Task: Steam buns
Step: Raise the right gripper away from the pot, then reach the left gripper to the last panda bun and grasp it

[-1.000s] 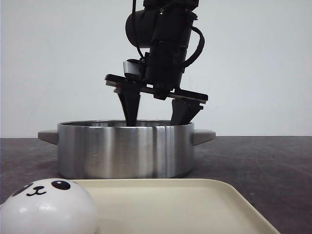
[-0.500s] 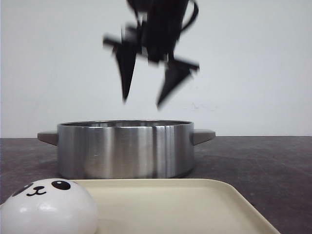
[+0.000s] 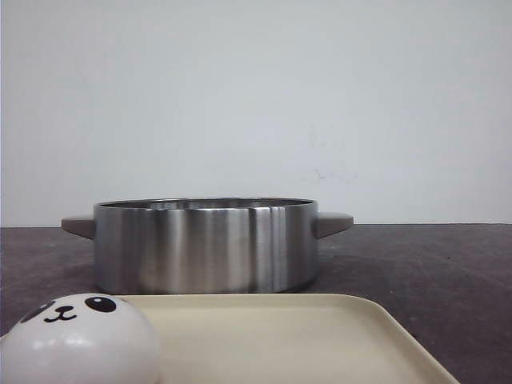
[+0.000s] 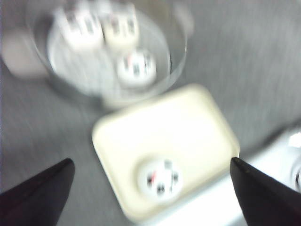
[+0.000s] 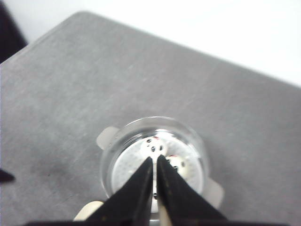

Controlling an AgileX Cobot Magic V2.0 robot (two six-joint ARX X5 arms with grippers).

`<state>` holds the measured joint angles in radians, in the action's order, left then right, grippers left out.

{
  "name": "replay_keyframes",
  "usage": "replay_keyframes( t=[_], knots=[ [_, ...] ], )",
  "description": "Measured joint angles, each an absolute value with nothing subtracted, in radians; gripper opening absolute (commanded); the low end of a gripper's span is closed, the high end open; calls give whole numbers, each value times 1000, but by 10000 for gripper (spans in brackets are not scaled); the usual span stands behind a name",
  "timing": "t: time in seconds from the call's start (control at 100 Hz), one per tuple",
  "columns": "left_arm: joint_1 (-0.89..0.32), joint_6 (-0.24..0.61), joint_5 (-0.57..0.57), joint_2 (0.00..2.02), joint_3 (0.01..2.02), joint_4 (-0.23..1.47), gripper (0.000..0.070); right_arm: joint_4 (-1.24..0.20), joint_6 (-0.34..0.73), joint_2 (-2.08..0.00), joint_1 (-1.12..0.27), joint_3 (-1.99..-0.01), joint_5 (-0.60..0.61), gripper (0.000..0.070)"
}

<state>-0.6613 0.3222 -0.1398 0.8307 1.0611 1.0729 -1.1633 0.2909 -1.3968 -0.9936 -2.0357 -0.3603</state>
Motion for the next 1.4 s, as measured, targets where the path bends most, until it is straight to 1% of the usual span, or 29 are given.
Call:
replay_keyframes(
  t=[0.18,0.35,0.48,0.6,0.7,0.88,1.27,1.32,1.34,1.37,1.4],
  knots=[
    [-750,374,-161,851,861,1008,636,-1231,313,-1276,-1096,-2036,-525,3],
    [-834,447,-162,878,815,904,636,-1324,358,-1234,-1118,-2036,-627,3],
    [-895,490,-162,939,808,873,637,-1338,393,-1237,-1118,-2035,-632,3],
    [-947,501,-159,1016,808,852,637,-1338,406,-1238,-1119,-2035,-632,3],
    [-976,514,-126,1085,808,827,637,-1338,417,-1238,-1127,-2035,-632,3],
    [-999,529,-110,1191,807,748,637,-1338,423,-1238,-1139,-2033,-632,3],
    [-1000,538,-107,1388,806,705,630,-1338,424,-1238,-1158,-2033,-632,3],
    [-1000,538,-107,1404,806,701,612,-1338,424,-1238,-1158,-2033,-632,3],
    [-1000,538,-107,1410,806,700,582,-1338,424,-1238,-1158,-2033,-632,3],
    [-1000,538,-107,1417,806,699,499,-1339,424,-1238,-1158,-2033,-632,3],
    [-1000,538,-107,1422,806,698,379,-1339,424,-1238,-1158,-2033,-632,3]
  ],
)
